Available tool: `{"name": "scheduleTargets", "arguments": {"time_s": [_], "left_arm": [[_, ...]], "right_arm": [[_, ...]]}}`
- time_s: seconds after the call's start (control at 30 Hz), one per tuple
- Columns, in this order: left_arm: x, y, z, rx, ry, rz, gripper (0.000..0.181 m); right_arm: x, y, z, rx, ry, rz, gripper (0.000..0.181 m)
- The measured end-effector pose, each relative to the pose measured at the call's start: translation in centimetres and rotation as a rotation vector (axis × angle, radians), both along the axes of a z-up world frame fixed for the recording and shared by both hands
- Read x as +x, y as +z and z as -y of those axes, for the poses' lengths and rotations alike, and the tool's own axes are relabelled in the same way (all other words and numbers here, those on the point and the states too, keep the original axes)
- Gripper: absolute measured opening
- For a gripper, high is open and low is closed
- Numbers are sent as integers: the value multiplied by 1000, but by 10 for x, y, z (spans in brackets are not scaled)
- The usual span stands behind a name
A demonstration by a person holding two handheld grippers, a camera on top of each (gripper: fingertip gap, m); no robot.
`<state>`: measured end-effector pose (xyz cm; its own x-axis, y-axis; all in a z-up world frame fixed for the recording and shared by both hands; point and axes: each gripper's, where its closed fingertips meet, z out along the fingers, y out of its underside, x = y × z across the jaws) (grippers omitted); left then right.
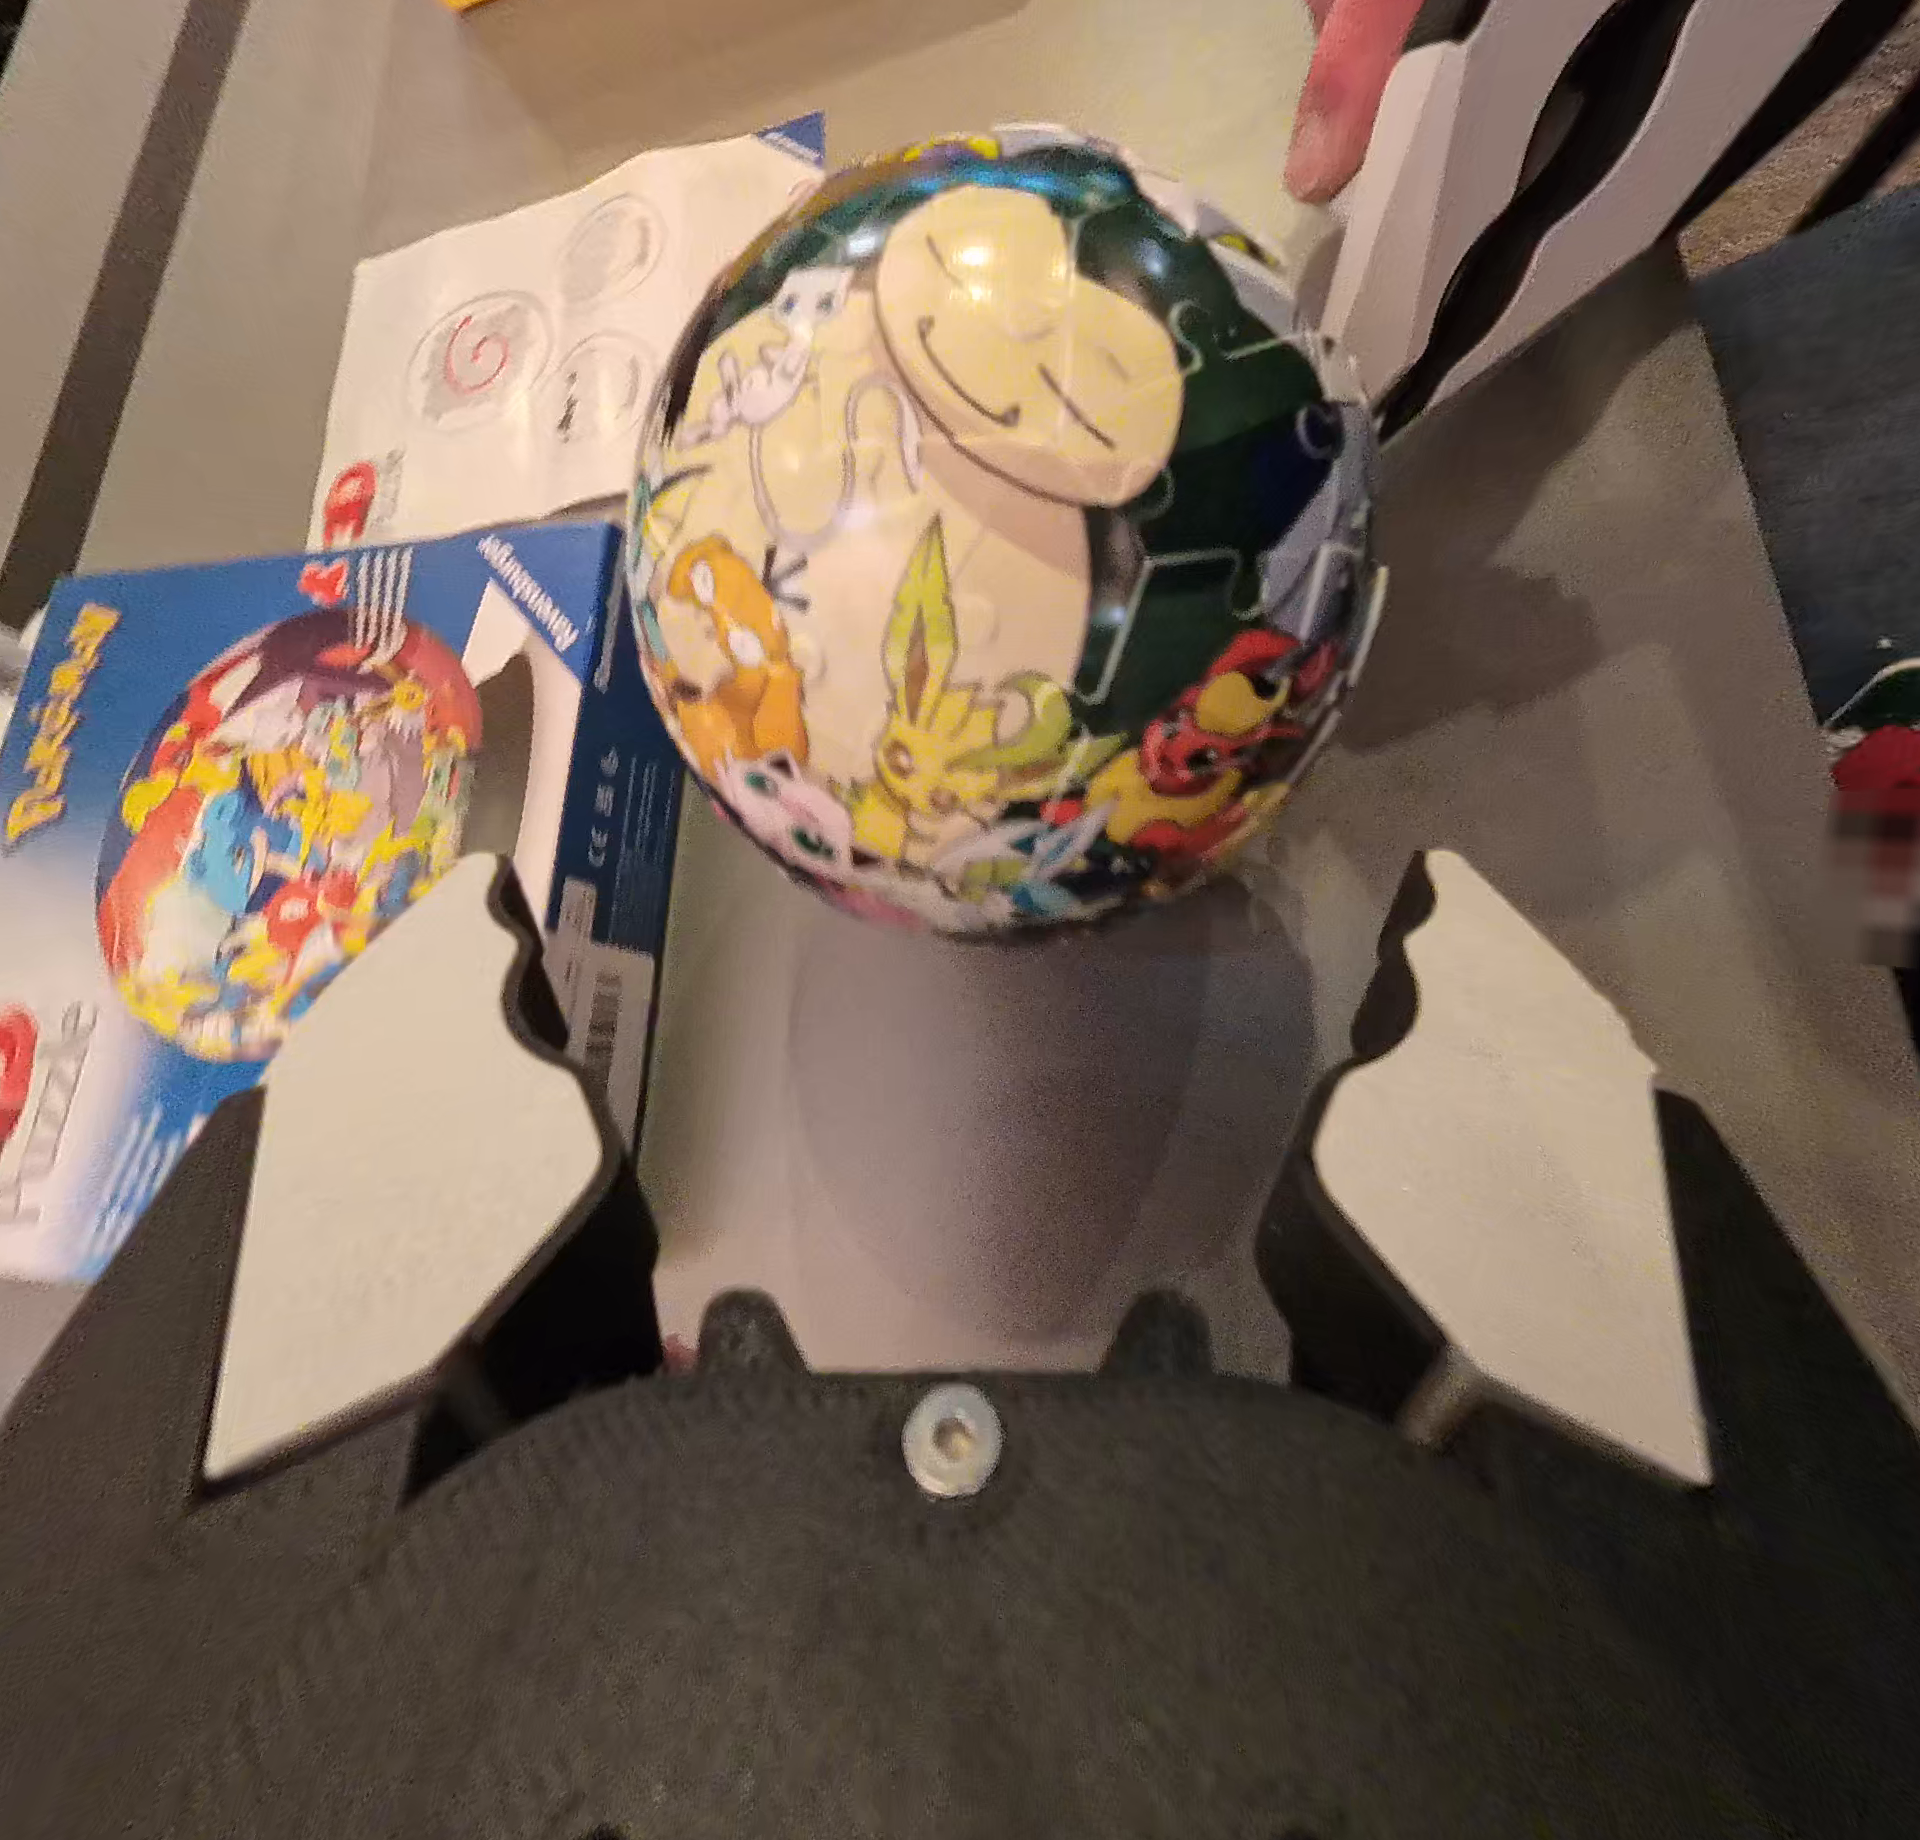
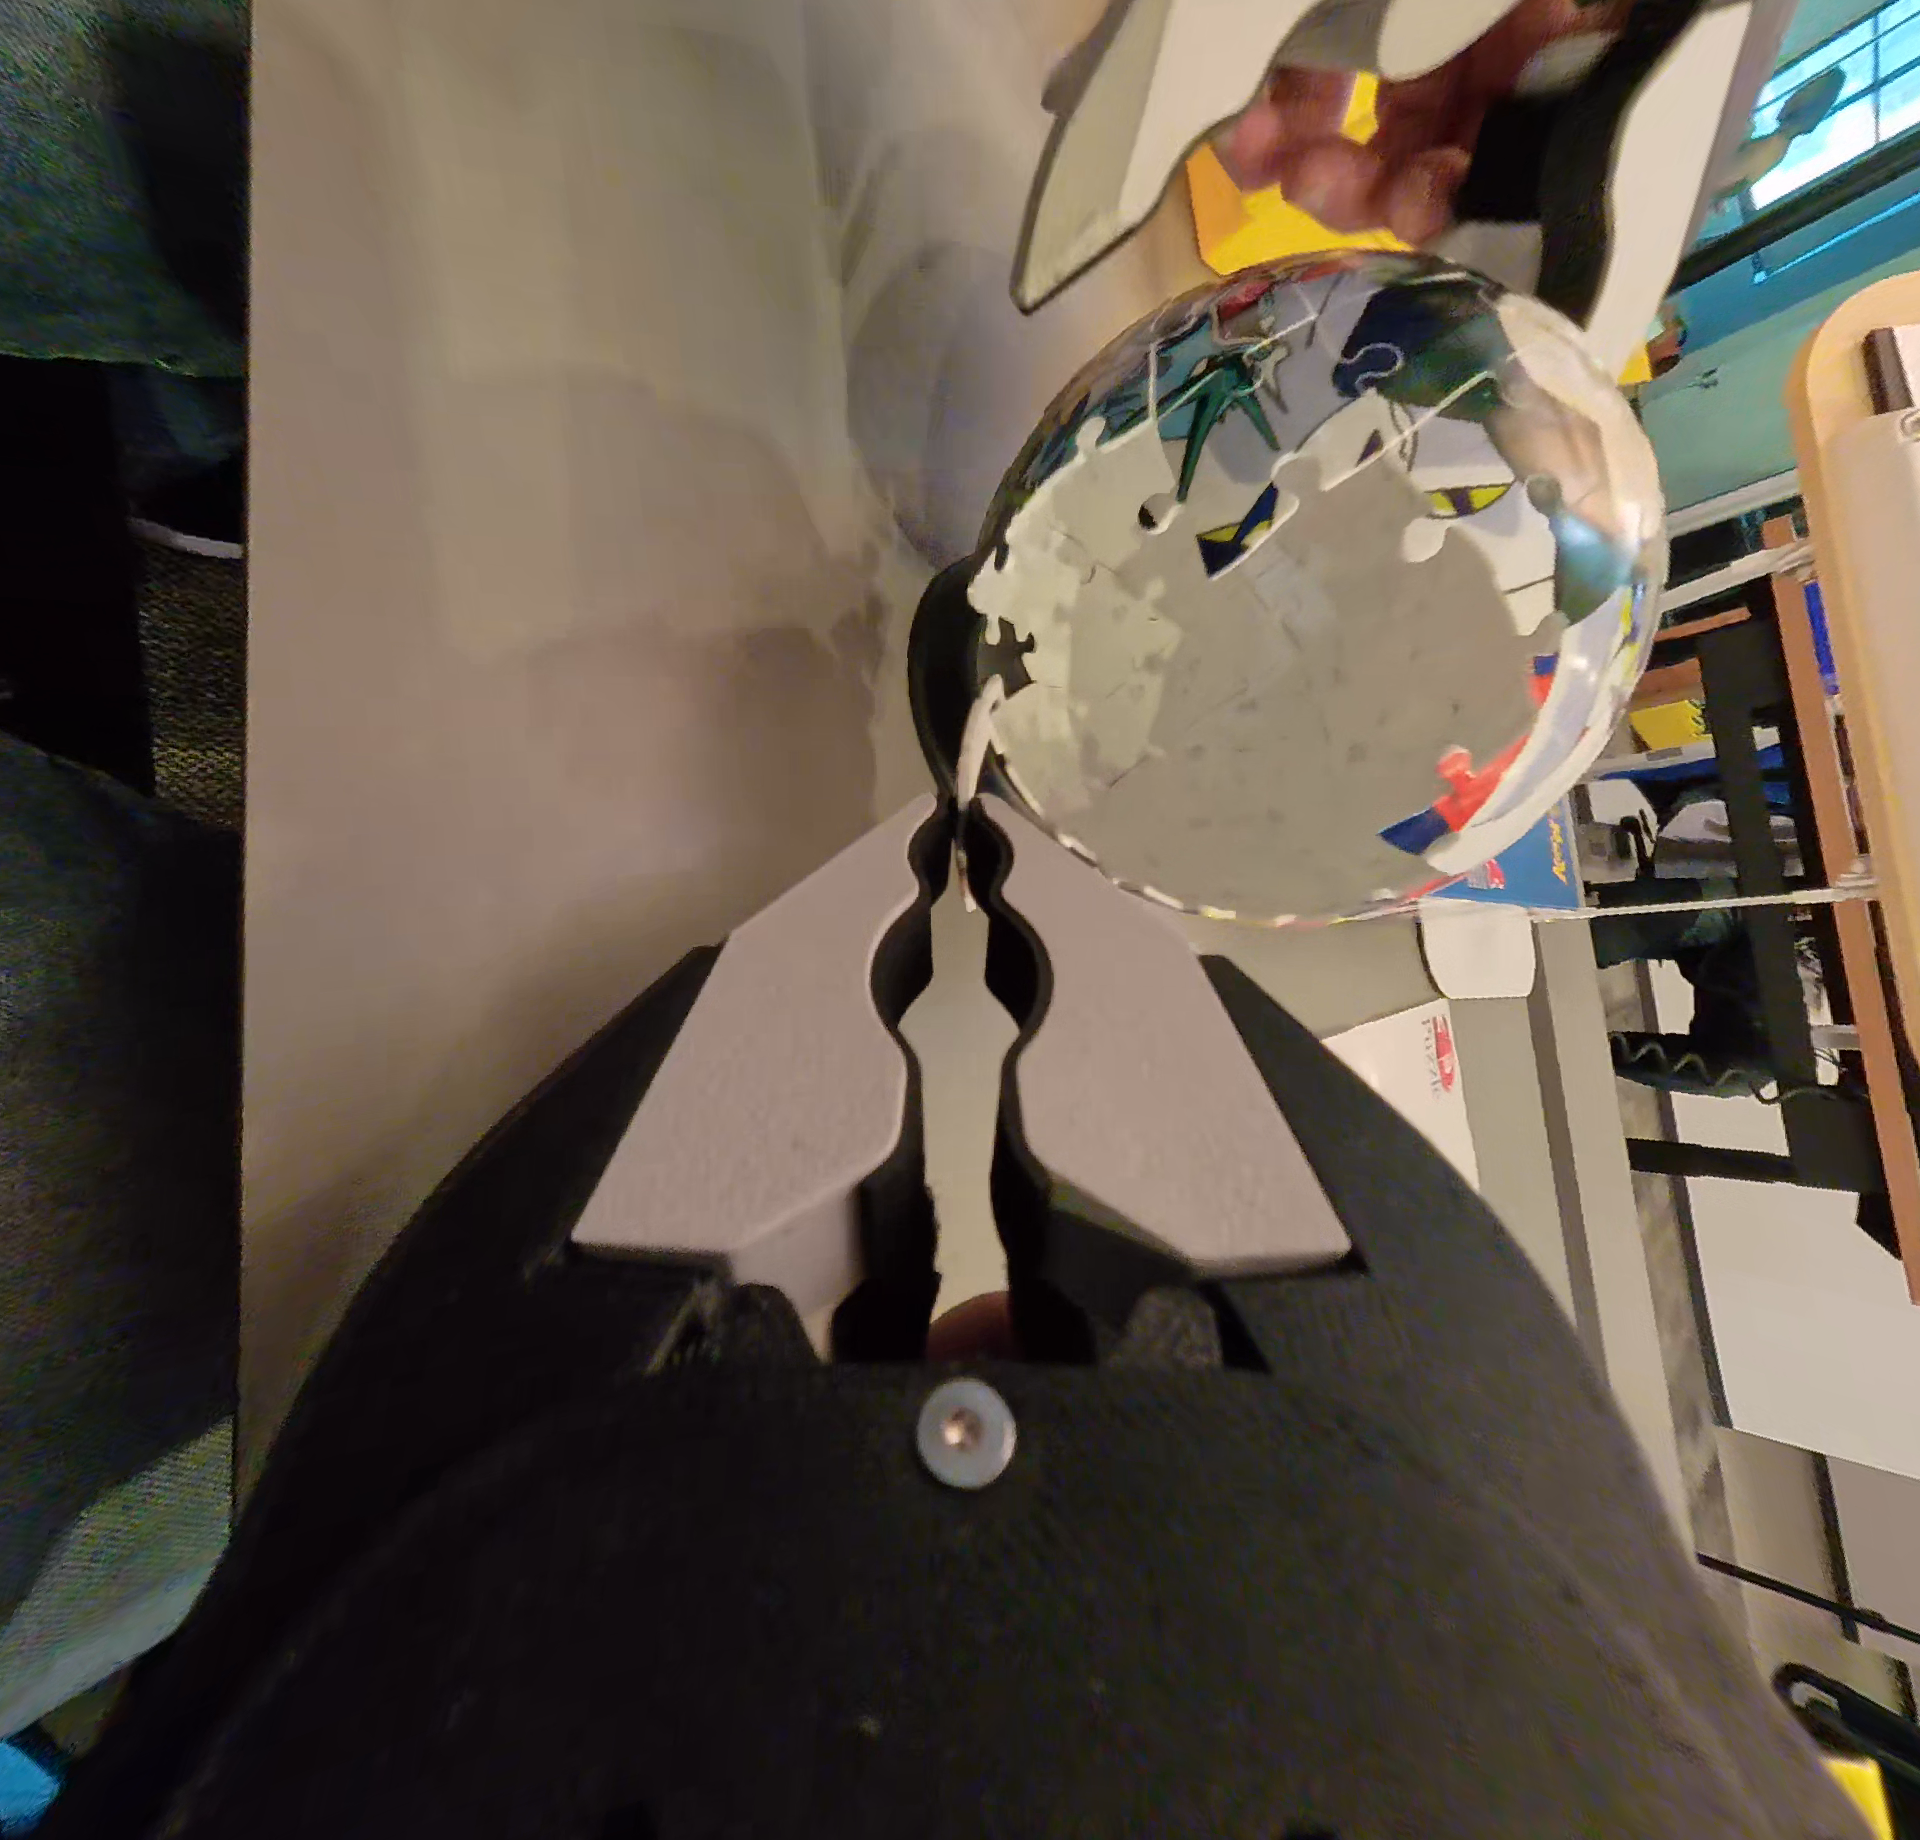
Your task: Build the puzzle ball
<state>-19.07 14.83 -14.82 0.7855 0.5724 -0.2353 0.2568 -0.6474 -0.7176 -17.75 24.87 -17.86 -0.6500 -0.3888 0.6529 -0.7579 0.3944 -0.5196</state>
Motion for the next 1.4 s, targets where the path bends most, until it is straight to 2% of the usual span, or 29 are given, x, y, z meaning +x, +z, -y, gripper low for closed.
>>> {"name": "scheduleTargets", "arguments": {"time_s": [0.13,0.23,0.3,0.47,0.63,0.83,1.13,1.2,1.33,1.4], "left_arm": [[-13,-3,-15,67,-119,3,146],[-15,-10,-26,98,-157,5,144],[-16,-11,-29,137,-155,-1,134],[-18,-9,-35,189,-123,-28,133],[-19,-6,-37,140,-101,-44,132],[-21,1,-40,54,-101,-98,131],[-19,2,-42,75,-90,-128,131],[-19,3,-42,84,-84,-138,131],[-18,3,-42,79,-80,-149,131],[-18,3,-42,82,-77,-157,131]], "right_arm": [[-1,-3,0,0,-1,22,0],[-4,-5,0,2,0,31,0],[-5,-4,0,0,-2,37,0],[-10,-2,2,-5,-23,55,0],[-13,4,11,-11,-95,137,0],[-21,1,27,-19,-174,140,0],[-10,-10,47,-2,-145,181,0],[-11,-17,50,27,-160,189,9],[-7,-17,54,13,-138,219,12],[-7,-15,51,7,-128,257,23]]}}
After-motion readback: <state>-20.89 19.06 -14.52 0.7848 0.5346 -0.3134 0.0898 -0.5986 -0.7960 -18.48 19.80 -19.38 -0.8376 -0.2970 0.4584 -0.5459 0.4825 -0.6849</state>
